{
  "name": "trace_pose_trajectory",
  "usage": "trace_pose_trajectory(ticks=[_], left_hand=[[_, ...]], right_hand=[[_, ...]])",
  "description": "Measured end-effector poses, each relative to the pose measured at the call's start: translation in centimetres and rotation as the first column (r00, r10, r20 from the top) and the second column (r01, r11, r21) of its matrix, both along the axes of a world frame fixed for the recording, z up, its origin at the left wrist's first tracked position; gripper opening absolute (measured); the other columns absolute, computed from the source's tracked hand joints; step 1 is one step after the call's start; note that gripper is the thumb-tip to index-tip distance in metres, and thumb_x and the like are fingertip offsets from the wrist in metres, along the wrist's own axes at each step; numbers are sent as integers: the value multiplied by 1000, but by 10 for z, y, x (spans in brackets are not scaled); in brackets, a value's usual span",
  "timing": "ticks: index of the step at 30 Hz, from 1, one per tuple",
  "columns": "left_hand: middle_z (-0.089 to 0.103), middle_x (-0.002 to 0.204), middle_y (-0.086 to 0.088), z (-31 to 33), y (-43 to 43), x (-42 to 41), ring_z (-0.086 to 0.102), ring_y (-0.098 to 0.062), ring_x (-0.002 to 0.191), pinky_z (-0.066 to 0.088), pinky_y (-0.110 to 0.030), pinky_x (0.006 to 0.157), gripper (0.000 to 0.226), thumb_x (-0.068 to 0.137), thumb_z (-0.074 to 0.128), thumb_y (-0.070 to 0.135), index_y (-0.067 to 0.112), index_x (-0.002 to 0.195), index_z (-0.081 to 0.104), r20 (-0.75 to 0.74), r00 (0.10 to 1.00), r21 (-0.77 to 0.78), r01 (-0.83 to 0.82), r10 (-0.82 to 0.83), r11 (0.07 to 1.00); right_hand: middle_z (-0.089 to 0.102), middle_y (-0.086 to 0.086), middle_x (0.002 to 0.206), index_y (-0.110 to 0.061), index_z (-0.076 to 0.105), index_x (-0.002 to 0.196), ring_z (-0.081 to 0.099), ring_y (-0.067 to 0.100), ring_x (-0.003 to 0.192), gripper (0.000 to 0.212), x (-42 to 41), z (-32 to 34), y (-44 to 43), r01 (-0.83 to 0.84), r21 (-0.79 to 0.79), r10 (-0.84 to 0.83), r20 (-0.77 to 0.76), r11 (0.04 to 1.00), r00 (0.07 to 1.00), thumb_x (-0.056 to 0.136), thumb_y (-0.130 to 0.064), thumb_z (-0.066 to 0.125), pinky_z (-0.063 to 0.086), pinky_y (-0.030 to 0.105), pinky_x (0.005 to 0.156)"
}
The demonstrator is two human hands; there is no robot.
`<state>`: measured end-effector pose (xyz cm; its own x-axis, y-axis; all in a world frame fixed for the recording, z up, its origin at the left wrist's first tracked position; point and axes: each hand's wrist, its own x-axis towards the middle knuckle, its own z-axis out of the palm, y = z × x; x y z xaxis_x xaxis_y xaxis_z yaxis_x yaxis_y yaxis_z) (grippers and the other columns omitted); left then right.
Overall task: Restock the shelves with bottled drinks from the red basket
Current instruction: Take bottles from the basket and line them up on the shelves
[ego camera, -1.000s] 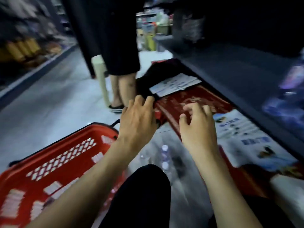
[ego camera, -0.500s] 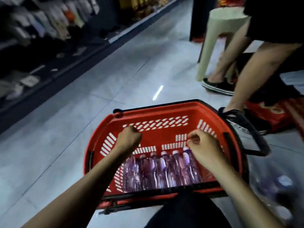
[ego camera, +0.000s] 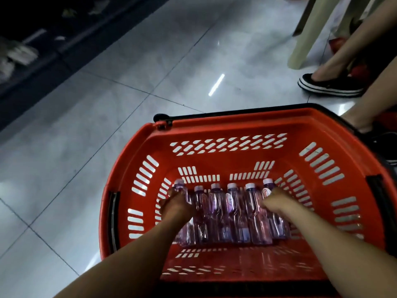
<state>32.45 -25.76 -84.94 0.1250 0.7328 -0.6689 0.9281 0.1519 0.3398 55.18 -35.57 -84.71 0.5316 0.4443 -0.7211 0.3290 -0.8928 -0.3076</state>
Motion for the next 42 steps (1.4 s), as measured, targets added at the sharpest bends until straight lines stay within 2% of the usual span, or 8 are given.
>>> trace_pose_trajectory(ticks=[15,19,23,26,30,35,39,42], left_hand=[[67,87,-8,-44,6,-14,66,-19,73,56,-32,63,31,80,78,27,16,100,58,89,983,-97,-151,160,984],[68,91,-12,-46,8,-15,64,-21,72,49,-29,57,29,81,77,19,12,102,59,178,953,-155,-218,244,964],[64,96,-16,-42,8,-16,64,-28,86,52,-31,63,32,80,72,-1,6,107,57,260,856,-243,-390,447,888],[65,98,-19,-32,9,-12,65,-34,89,55,-36,65,32,80,72,2,0,109,57,273,810,-322,-432,520,842],[62,94,-13,-16,12,-2,62,-26,83,54,-39,70,24,86,69,9,6,106,57,316,819,-405,-340,479,848],[62,115,-18,9,14,7,64,-29,95,54,-36,65,56,84,70,7,3,134,45,456,824,-382,-161,337,910],[68,112,-17,50,18,9,67,-33,103,52,-55,94,74,68,77,13,11,135,47,584,758,-367,-73,290,928],[65,119,-19,91,14,18,67,-32,104,55,-51,90,68,67,74,11,13,132,53,695,666,-372,12,270,928]], right_hand=[[43,16,150,-2,53,132,38,32,139,55,15,-43,-25,211,-144,-248,-327,967,912,86,-24,73,33,39,111],[46,15,147,0,49,136,43,31,134,71,19,-46,-28,276,-161,-317,-367,948,875,76,-21,80,35,35,109],[68,12,106,-3,62,117,59,29,113,61,16,-48,-29,311,-252,-392,-413,917,822,64,-22,87,40,41,107],[57,12,132,-4,54,131,49,31,127,83,14,-46,-28,235,-278,-337,-414,931,846,57,-18,88,35,44,111],[52,14,123,-3,50,133,47,31,126,61,6,-24,-9,82,-239,-183,-441,967,879,77,-3,75,33,44,106],[28,13,158,-10,47,137,26,34,145,65,-4,22,15,108,-56,-121,-547,993,828,79,-3,75,25,51,116],[52,15,141,-9,43,138,52,32,127,122,-8,67,8,290,100,-173,-605,952,777,27,-5,92,39,61,107],[64,13,120,-12,43,131,62,30,112,94,-7,101,-20,460,248,-208,-646,853,734,50,11,83,48,55,100]])
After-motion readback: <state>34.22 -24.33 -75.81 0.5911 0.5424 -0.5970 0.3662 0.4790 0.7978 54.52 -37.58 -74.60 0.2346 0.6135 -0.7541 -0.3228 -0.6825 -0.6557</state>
